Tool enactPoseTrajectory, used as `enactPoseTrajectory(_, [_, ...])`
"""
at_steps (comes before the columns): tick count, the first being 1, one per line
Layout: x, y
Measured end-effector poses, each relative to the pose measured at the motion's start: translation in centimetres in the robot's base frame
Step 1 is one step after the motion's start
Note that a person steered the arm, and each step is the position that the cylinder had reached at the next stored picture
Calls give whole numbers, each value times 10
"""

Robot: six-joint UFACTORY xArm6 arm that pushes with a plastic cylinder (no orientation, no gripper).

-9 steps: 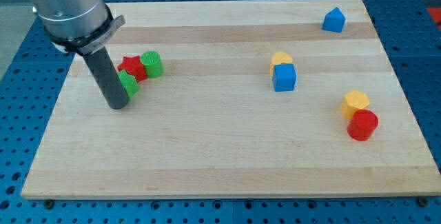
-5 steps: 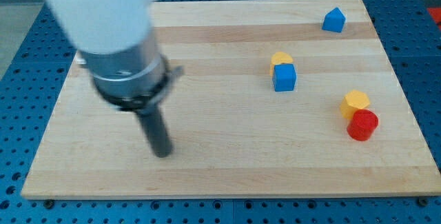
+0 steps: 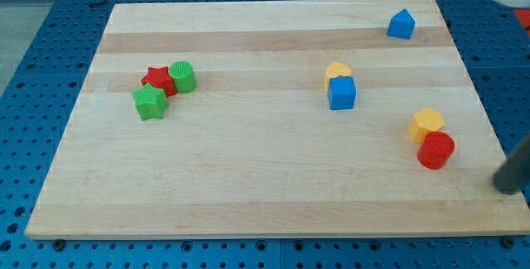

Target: Point your arm towards red circle

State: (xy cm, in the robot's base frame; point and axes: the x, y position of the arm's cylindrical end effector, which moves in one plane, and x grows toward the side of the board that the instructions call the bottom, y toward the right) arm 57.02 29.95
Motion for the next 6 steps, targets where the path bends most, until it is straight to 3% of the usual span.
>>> enactPoseTrajectory(1, [0,43])
enactPoseTrajectory(2, [-5,45])
enactPoseTrajectory(6, [-46,-23])
